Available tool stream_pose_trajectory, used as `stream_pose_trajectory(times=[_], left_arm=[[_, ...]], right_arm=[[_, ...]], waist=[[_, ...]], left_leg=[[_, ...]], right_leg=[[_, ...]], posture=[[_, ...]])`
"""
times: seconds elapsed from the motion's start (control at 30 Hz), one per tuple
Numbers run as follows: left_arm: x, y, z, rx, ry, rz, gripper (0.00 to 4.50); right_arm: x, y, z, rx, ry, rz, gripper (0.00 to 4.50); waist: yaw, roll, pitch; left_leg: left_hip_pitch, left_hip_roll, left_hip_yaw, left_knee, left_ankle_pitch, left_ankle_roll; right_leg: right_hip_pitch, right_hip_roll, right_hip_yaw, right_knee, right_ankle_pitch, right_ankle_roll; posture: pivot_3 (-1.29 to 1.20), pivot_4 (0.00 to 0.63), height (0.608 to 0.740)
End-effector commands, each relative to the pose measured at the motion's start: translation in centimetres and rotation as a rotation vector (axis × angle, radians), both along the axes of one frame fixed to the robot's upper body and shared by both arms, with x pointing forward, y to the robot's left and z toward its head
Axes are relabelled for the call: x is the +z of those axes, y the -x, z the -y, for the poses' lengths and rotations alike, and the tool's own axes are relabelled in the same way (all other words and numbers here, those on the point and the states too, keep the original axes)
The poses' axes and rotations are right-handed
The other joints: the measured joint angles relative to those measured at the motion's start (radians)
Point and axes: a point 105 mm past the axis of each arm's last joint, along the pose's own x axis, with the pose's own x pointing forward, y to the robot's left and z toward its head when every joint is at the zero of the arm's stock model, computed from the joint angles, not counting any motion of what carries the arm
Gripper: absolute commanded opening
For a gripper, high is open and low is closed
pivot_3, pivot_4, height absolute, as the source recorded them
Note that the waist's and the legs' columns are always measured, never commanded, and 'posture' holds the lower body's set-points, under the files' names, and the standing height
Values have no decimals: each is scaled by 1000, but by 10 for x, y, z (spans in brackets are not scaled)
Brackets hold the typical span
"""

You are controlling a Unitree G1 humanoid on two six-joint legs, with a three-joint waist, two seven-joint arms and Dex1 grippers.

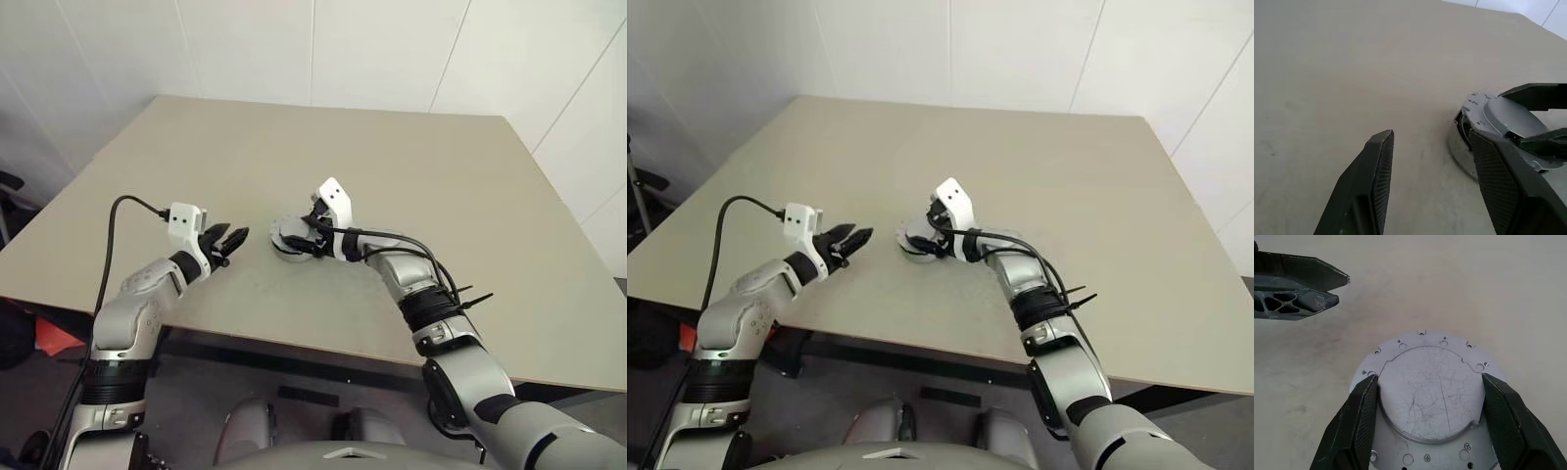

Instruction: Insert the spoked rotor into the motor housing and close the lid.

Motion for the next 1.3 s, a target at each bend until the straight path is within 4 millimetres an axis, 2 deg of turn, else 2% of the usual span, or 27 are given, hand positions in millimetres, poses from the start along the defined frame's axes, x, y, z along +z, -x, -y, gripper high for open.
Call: stream_pose_trajectory(times=[0.03, 0.27, 0.4, 0.73, 1.1, 1.3], left_arm=[[16, 1, 8, -28, 6, 57, 2600], [14, 3, 7, -21, 5, 50, 2600], [14, 2, 7, -20, 6, 51, 2600], [14, 1, 7, -15, 8, 52, 2600], [14, 2, 6, -9, 10, 51, 2600], [14, 1, 6, -9, 10, 52, 2600]], right_arm=[[6, -3, -4, 6, 24, 48, 3184], [-11, -8, 4, -43, 100, 61, 3184], [-13, -5, 3, -19, 102, 70, 3184], [-23, -2, 11, -7, 152, 40, 3184], [-26, 9, 11, 59, 154, 34, 3184], [-32, 8, 12, 43, 189, 42, 3184]], waist=[[-1, 0, 0], [-1, 0, 0], [-1, 0, 0], [0, 0, 0], [4, 0, 0], [3, 0, 0]], left_leg=[[0, 0, 0, 0, 0, 0], [2, 0, 0, 0, 0, -1], [6, 0, 0, 0, 0, 0], [4, 1, 0, 0, 1, -1], [3, 1, 0, 0, 0, 0], [2, 1, 0, 0, -1, 2]], right_leg=[[0, 0, 0, 0, 0, 0], [2, 0, 0, 0, 0, 0], [5, 0, 0, 1, 0, 0], [5, 0, 0, 0, 0, 0], [5, 0, 0, -2, 0, 0], [5, 0, -1, -5, 0, 0]], posture=[[0, 0, 740], [0, 0, 740], [0, 0, 740], [0, 0, 740], [0, 0, 740], [0, 0, 740]])
